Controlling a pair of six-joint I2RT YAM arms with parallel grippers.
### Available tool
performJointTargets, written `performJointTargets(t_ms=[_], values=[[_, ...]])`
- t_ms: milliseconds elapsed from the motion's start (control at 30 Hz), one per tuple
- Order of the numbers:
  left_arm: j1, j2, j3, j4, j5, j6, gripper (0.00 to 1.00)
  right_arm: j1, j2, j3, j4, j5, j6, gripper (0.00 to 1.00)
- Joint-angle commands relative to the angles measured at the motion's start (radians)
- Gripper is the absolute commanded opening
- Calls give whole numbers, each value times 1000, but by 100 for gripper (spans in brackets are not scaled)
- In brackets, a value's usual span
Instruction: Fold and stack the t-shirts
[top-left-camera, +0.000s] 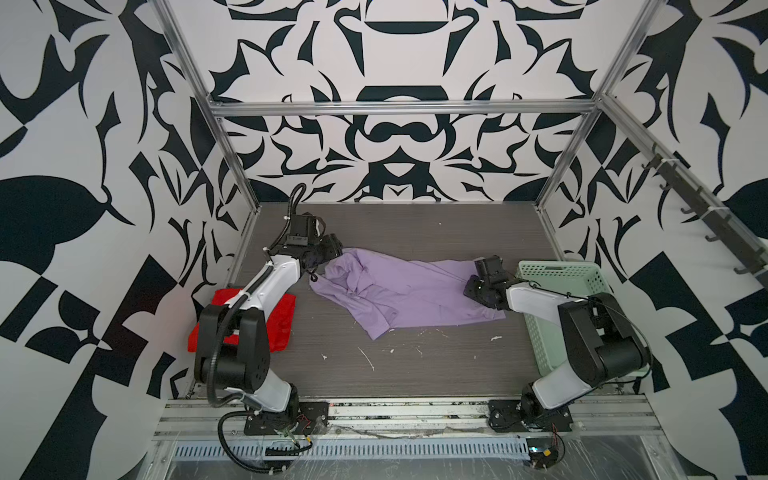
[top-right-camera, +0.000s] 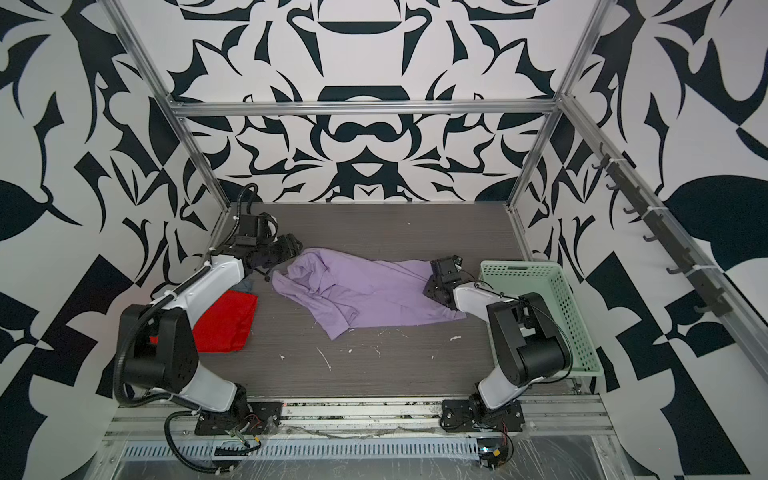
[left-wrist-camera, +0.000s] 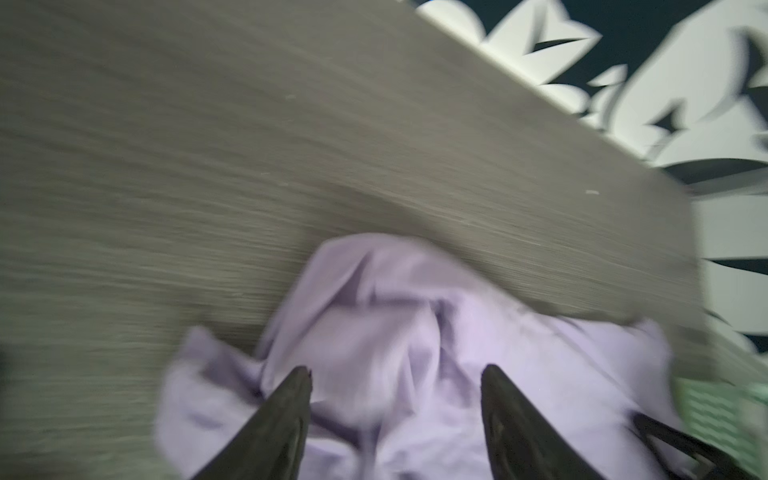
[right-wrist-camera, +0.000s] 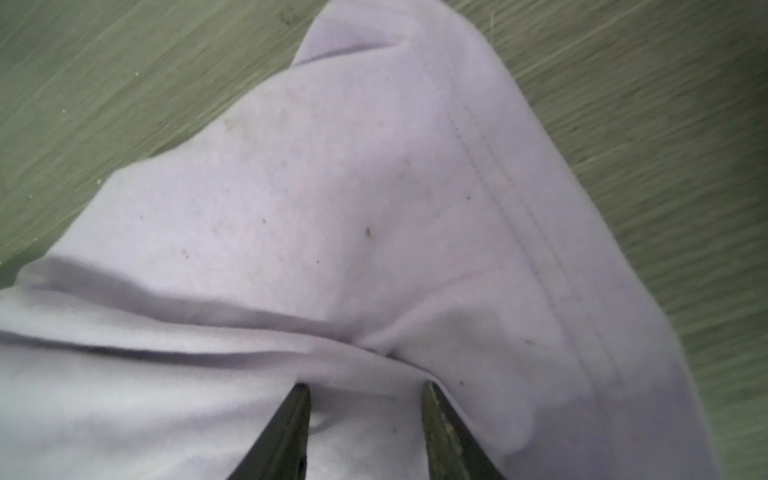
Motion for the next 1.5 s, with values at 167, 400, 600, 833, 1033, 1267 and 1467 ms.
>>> performJointTargets(t_ms=[167, 400, 600, 833, 1033, 1267, 1467], values=[[-38, -110, -36, -78, -70, 49, 68, -8, -52, -6, -81, -29, -44, 48], [-207, -192, -206, -57, -117, -48, 68, -5, -141, 23, -123, -77, -100, 54], [-208, -133, -328, 108, -128, -117, 68, -5, -287, 7, -211, -64, -127, 62], [-208, -20, -314, 212, -90, -89, 57, -5, -375, -56, -261, -26, -94, 63], [-208, 32, -291, 253, -87, -66, 48, -6, -364, -112, -267, 44, -45, 63], [-210, 61, -266, 232, -89, -48, 26, -8, -359, -128, -282, 92, -25, 63], [-209, 0, -267, 144, -160, -73, 42, -15, -338, -165, -207, 79, -12, 64]])
